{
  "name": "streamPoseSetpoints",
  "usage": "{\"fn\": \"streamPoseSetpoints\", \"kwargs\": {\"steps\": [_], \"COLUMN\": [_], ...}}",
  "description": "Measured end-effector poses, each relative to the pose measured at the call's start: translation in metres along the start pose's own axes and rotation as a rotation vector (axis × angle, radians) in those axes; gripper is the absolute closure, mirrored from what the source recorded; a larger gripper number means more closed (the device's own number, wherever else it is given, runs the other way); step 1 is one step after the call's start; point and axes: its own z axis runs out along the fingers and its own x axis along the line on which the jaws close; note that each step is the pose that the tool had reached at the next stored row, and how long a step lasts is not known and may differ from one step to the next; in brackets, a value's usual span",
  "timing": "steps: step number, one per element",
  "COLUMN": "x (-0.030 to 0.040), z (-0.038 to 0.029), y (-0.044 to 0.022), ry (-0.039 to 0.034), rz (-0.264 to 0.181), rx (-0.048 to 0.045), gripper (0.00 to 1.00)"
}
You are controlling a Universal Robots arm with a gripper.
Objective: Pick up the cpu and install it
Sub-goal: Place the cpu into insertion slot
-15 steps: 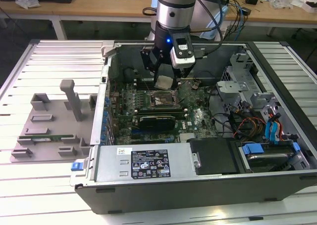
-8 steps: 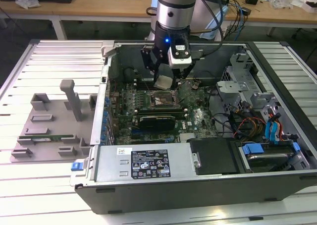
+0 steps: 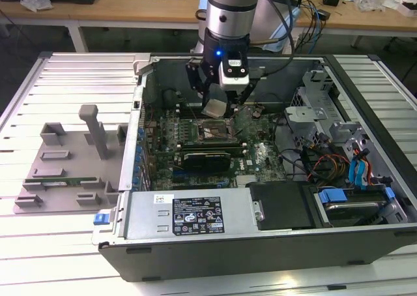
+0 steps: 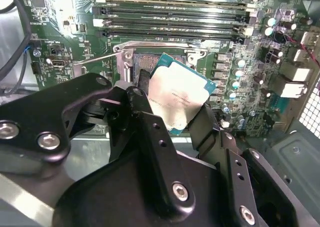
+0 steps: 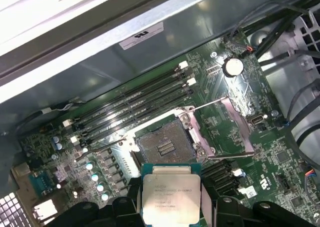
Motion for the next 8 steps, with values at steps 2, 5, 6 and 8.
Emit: {"fn": "streamPoseSetpoints", "kwargs": {"steps": [2, 5, 6, 8], "x": [0.0, 0.0, 0.0, 0.0], "z": [0.0001, 0.0004, 0.0005, 0.0007], "y": [0.0, 0.0, 0.0, 0.0], "ry": [0.0004, 0.0012, 0.0015, 0.0019], "rz": [0.018, 0.051, 0.064, 0.08], "rx": [-0.0004, -0.0012, -0.0015, -0.0018], "gripper": [0.45, 0.45, 0.45, 0.45]}}
